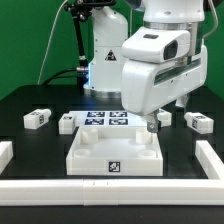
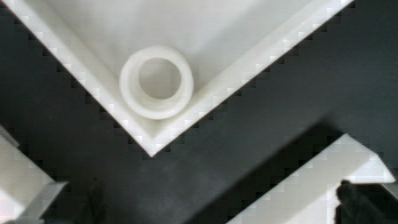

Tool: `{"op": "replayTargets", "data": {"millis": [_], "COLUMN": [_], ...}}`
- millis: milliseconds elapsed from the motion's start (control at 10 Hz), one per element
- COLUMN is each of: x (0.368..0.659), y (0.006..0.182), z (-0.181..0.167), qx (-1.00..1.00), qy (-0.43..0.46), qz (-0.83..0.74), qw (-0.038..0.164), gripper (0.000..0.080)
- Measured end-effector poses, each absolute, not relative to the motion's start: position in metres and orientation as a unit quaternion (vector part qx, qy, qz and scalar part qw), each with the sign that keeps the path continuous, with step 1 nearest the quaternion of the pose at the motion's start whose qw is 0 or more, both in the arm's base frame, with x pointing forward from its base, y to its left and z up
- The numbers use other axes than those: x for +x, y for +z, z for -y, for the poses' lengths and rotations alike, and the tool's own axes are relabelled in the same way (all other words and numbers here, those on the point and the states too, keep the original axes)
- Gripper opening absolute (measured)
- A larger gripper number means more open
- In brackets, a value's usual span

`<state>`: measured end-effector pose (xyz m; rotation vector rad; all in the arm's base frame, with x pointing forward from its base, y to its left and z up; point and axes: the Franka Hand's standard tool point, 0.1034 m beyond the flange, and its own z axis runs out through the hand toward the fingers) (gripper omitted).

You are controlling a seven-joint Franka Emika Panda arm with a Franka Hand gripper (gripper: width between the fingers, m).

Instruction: Assemble one leg

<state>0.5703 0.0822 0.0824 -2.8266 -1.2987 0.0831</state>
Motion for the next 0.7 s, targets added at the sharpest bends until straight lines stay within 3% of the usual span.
{"op": "replayTargets", "data": {"millis": [700], "x": [0.5703], "y": [0.0824], "z": [-0.082], "qx": [-0.908], "qy": [0.027], "qz": [0.417], "qw": [0.015], "gripper": [0.0651]}}
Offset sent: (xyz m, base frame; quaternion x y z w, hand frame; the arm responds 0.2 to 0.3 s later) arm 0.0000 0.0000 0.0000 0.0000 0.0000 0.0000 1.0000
